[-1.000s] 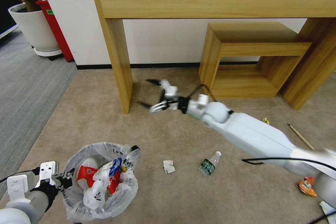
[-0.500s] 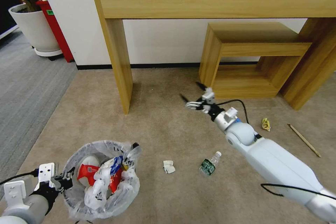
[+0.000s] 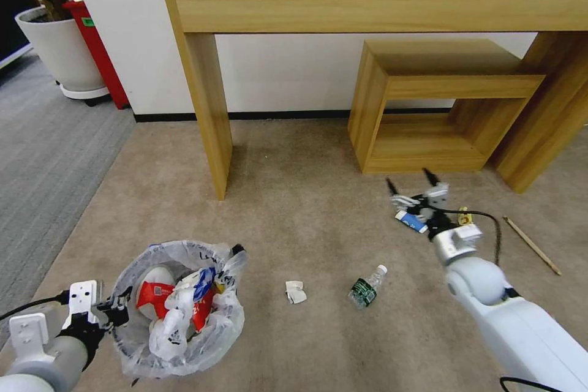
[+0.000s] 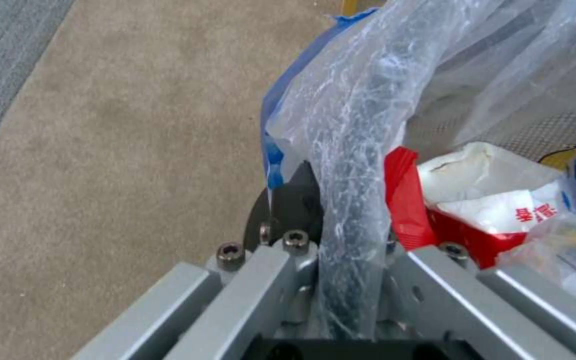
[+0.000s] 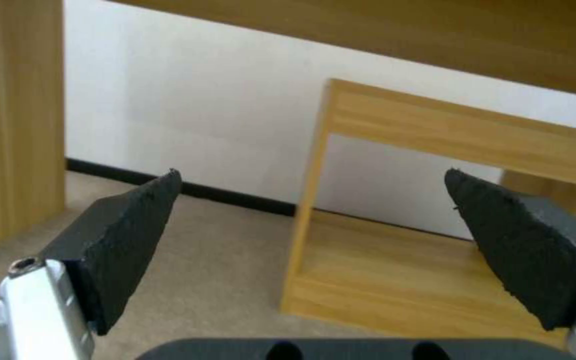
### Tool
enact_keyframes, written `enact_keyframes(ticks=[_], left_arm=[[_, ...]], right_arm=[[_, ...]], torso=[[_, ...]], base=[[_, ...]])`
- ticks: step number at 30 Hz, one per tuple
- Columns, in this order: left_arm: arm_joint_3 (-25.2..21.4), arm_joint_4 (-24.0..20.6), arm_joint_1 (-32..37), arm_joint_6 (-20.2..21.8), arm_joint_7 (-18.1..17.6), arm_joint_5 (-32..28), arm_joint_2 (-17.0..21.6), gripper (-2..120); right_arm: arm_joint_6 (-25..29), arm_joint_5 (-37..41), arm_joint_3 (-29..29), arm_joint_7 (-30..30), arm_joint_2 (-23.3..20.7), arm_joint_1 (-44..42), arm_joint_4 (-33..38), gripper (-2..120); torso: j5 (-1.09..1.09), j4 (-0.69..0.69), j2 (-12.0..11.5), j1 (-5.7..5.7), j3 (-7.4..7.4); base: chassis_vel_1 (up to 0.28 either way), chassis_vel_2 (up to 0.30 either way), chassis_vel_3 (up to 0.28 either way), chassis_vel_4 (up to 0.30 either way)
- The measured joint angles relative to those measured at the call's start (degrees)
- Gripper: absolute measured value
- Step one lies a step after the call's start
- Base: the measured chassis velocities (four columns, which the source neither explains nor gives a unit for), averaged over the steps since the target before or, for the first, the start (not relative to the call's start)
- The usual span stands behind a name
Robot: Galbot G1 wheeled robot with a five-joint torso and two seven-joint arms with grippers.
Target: Pick up the trash bin and place the garbage on the floor into it.
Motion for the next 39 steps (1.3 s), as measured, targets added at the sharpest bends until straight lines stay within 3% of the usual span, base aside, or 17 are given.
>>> enact_keyframes(ticks=[11,39], left_arm=[[1.0,-0.2,0.5,-0.7,-0.3,1.7,-0.8,0],[0.9,-0.6,1.7,-1.6,-0.7,3.2,-1.3,0]], right_arm=[[3.2,-5.3,3.9,-2.0,1.8,-8.5,1.6,100],[4.6,-6.6,2.7,-3.1,1.3,-8.8,1.5,100]], torso=[[0.01,0.01,0.0,0.0,0.01],[0.01,0.0,0.0,0.0,0.01]], base=[[0.0,0.0,0.0,0.0],[0.0,0.0,0.0,0.0]])
